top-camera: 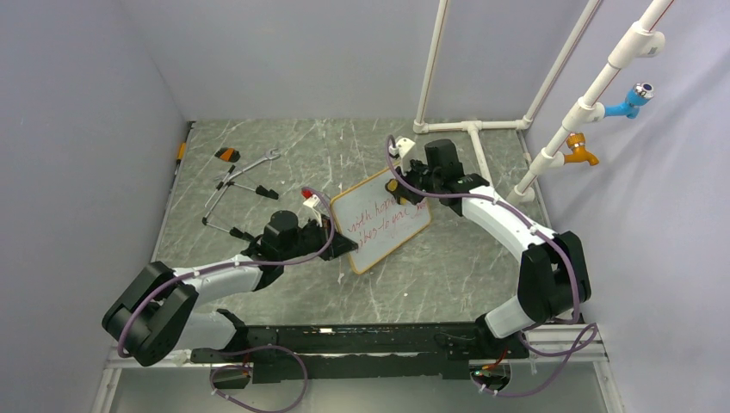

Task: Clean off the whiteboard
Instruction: Erase the whiteboard at the center of the board.

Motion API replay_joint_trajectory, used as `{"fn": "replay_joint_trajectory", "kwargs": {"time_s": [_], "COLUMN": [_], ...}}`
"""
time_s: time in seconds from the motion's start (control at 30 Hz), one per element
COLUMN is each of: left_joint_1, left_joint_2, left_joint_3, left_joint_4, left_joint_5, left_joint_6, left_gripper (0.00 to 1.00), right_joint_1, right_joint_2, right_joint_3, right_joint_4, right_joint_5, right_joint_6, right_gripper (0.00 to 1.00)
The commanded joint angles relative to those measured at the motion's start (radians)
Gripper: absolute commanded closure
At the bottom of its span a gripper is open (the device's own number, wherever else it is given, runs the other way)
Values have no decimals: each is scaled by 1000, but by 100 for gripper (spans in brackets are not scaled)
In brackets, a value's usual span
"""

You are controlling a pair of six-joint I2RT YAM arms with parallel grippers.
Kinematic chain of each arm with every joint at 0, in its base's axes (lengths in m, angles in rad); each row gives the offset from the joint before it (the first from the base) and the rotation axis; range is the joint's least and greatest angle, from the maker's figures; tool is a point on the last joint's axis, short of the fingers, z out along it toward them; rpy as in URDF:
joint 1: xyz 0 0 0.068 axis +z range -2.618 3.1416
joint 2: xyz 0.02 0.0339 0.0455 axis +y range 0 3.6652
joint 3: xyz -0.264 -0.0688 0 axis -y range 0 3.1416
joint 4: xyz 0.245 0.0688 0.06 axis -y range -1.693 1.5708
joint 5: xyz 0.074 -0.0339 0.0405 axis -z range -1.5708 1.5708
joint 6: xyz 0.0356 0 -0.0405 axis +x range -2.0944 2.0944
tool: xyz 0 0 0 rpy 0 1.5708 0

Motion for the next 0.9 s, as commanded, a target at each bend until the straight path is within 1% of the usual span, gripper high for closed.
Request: {"fn": "replay_joint_trajectory", "kwargs": {"time_s": [0.0,0.07,0.1,0.17,0.2,0.33,0.37,0.4,0.43,0.6,0.67,0.77,0.83,0.87], "left_joint_1": [-35,-35,-35,-36,-35,-34,-35,-35,-35,-35,-35,-35,-35,-35], "left_joint_2": [6,3,0,-7,-8,-9,-10,-11,-11,-12,-16,-20,-19,-17], "left_joint_3": [4,-1,-1,1,2,-6,-7,-10,-11,-21,-26,-32,-31,-30], "left_joint_4": [104,107,106,95,96,111,111,111,114,134,136,143,144,145], "left_joint_5": [213,215,217,215,214,210,207,204,203,199,198,194,195,197], "left_joint_6": [82,80,82,87,88,85,87,88,87,76,74,73,74,74], "left_gripper": [100,100,100,100,100,100,100,100,100,100,100,100,100,100], "right_joint_1": [32,28,25,24,25,30,30,29,28,12,4,3,0,1], "right_joint_2": [11,23,27,33,34,26,17,5,-2,-15,-10,0,2,5], "right_joint_3": [-1,-6,-5,-1,4,18,13,7,6,-21,-26,-21,-16,-8], "right_joint_4": [80,111,111,82,50,-85,-82,-63,-37,106,138,144,127,101], "right_joint_5": [138,243,254,216,143,-233,-274,-275,-241,125,224,273,250,202], "right_joint_6": [43,68,66,40,9,-126,-125,-105,-70,90,121,130,111,89], "right_gripper": [100,100,100,100,100,100,100,100,100,100,100,100,100,100]}}
